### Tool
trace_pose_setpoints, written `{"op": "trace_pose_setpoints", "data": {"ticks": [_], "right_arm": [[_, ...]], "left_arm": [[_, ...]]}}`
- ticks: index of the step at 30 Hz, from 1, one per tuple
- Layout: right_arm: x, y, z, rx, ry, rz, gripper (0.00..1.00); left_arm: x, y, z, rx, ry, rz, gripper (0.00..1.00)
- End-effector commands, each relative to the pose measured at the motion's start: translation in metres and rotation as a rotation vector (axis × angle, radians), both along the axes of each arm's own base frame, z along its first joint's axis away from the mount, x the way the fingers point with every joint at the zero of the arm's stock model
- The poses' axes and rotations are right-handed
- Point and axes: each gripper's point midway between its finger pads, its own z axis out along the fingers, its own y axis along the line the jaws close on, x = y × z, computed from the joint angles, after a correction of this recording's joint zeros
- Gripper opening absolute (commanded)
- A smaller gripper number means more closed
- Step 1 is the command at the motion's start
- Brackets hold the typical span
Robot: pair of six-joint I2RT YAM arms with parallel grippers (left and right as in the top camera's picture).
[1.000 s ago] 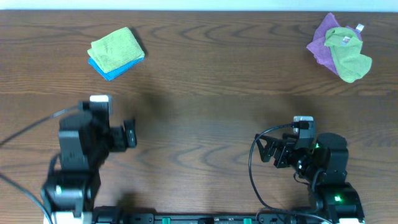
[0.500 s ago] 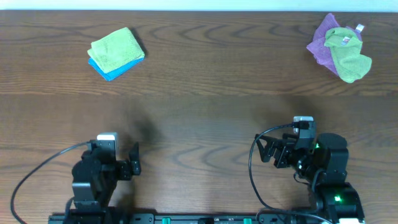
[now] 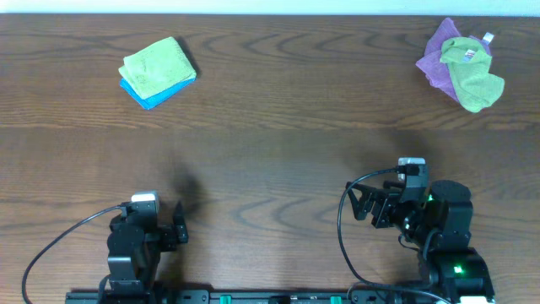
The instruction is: Fold the cloth
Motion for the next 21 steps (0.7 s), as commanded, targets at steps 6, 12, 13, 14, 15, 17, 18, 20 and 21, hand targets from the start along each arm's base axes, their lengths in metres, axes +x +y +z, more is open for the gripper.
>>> {"op": "trace_pose_setpoints", "data": {"ticks": [6,12,13,14,15,17,18,20,21], "right_arm": [[-0.0003,-0.0004,0.0002,0.013,0.005,-0.009,0.99],[-0.0003,-0.0004,0.0002,0.013,0.005,-0.009,0.99],[-0.0003,-0.0004,0.0002,0.013,0.005,-0.009,0.99],[-0.0003,-0.0003,0.0002,0.013,0.005,-0.008,0.99],[-0.0003,-0.0003,0.0002,0.013,0.005,-0.008,0.99],[-0.0003,-0.0004,0.0002,0.013,0.005,-0.009,0.99],[-0.0003,-0.0003,0.0002,0.013,0.005,-0.008,0.99],[-0.0003,-0.0003,0.0002,0.013,0.005,-0.008,0.99],[-0.0003,-0.0003,0.0002,0.013,0.005,-0.008,0.99]], "left_arm": [[-0.0013,0.0044,-0.0062,0.068,-0.01,-0.016,0.96],[-0.0023,0.0043,-0.0065,0.086,-0.008,-0.029,0.95],[-0.0023,0.0044,-0.0065,0.086,-0.008,-0.028,0.95],[-0.0023,0.0046,-0.0065,0.087,-0.008,-0.028,0.95],[-0.0024,0.0046,-0.0066,0.087,-0.008,-0.028,0.96],[-0.0024,0.0045,-0.0064,0.086,-0.008,-0.028,0.95],[-0.0024,0.0046,-0.0064,0.087,-0.008,-0.028,0.95],[-0.0024,0.0045,-0.0064,0.086,-0.008,-0.028,0.95],[-0.0024,0.0045,-0.0064,0.086,-0.008,-0.028,0.95]]}}
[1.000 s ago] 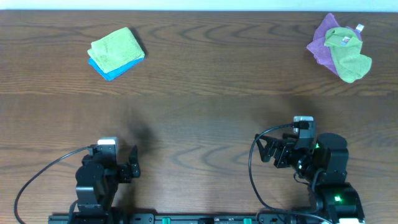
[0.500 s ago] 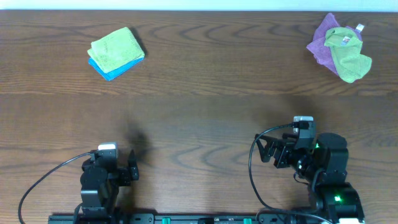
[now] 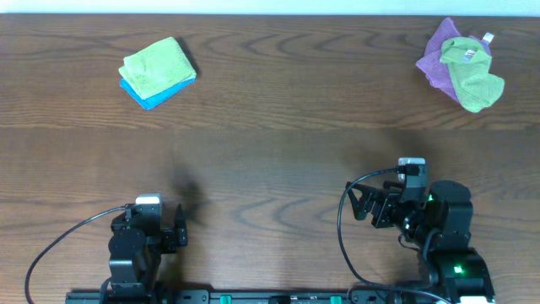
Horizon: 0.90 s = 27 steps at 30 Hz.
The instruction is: Fold the cloth
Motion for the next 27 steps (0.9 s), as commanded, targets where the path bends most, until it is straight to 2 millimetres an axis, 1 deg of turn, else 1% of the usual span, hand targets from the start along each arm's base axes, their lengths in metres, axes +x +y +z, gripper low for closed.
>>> {"op": "trace_pose_setpoints", "data": {"ticks": [1,14,16,19,23,27], "right_arm": [[0.0,0.0,0.0,0.013,0.004,-0.009,0.99],[-0.001,-0.001,-0.001,0.011,0.009,-0.01,0.99],[-0.002,-0.007,-0.005,-0.018,0.023,-0.04,0.99],[-0.002,-0.026,-0.013,-0.1,0.031,-0.122,0.99],[-0.009,-0.028,-0.019,-0.214,-0.047,-0.04,0.99],[-0.018,-0.036,-0.036,-0.278,-0.101,-0.046,0.99]], "left_arm": [[-0.001,0.004,-0.003,0.02,0.004,0.012,0.95],[-0.001,0.004,-0.003,0.02,0.004,0.012,0.96],[-0.001,0.004,-0.003,0.02,0.004,0.012,0.95],[-0.001,0.004,-0.003,0.02,0.004,0.012,0.96],[-0.001,0.004,-0.003,0.02,0.004,0.012,0.95],[-0.001,0.004,-0.003,0.02,0.004,0.012,0.96]]}}
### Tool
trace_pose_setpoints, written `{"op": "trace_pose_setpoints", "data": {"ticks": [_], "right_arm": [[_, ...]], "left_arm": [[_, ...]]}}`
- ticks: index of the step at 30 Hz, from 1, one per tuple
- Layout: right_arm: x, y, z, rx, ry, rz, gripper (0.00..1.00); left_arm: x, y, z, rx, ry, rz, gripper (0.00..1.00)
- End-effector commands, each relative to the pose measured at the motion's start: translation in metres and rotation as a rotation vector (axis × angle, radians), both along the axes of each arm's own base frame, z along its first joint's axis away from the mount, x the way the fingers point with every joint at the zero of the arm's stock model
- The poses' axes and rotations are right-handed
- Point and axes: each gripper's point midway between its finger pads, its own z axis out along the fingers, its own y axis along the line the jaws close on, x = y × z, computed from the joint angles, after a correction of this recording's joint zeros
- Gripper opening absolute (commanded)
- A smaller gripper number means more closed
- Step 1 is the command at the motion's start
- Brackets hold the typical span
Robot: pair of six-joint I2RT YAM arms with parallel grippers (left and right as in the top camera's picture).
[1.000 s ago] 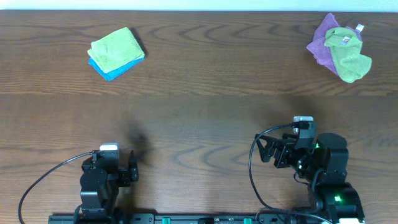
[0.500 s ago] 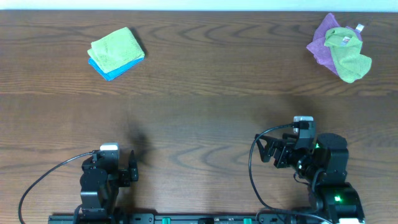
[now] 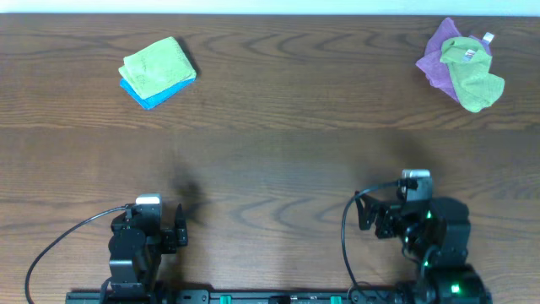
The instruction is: Fold the cloth
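Observation:
Two folded cloths, a green one [image 3: 157,65] on top of a blue one [image 3: 152,96], lie stacked at the far left of the wooden table [image 3: 270,152]. At the far right a crumpled green cloth [image 3: 475,78] rests on a crumpled purple cloth [image 3: 437,57]. My left gripper [image 3: 179,230] sits pulled back at the near left edge, nothing in it. My right gripper [image 3: 369,218] sits pulled back at the near right edge, also holding nothing. Both are far from every cloth. The overhead view does not show how their jaws stand.
Black cables loop from each arm base along the near edge [image 3: 51,253]. A white wall strip runs along the table's far edge.
The right arm has drawn back a little toward the near edge, its gripper now lower and closer to its base. The left arm and the cloths are unchanged.
At first both arms were near the front edge, with all cloths lying where they are now. Then the left arm had settled slightly lower. Now the right arm has pulled back too. No cloth has moved.

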Motion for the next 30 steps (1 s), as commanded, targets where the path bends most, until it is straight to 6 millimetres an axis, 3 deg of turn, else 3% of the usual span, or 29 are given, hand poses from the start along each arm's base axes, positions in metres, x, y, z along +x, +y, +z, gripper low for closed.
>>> {"op": "trace_pose_setpoints", "data": {"ticks": [1,7,21,30], "right_arm": [[-0.006,-0.01,-0.017,-0.1,-0.043,0.007,0.99],[-0.011,-0.014,-0.035,-0.134,-0.12,0.007,0.99],[-0.013,-0.053,-0.026,-0.287,-0.171,-0.166,0.99],[-0.019,-0.057,-0.032,-0.292,-0.14,-0.18,0.99]], "left_arm": [[-0.001,0.004,-0.002,0.019,0.002,0.012,0.96],[-0.001,0.004,-0.002,0.019,0.002,0.012,0.95],[-0.001,0.004,-0.002,0.019,0.002,0.013,0.95],[-0.001,0.004,-0.002,0.019,0.002,0.012,0.95]]}}
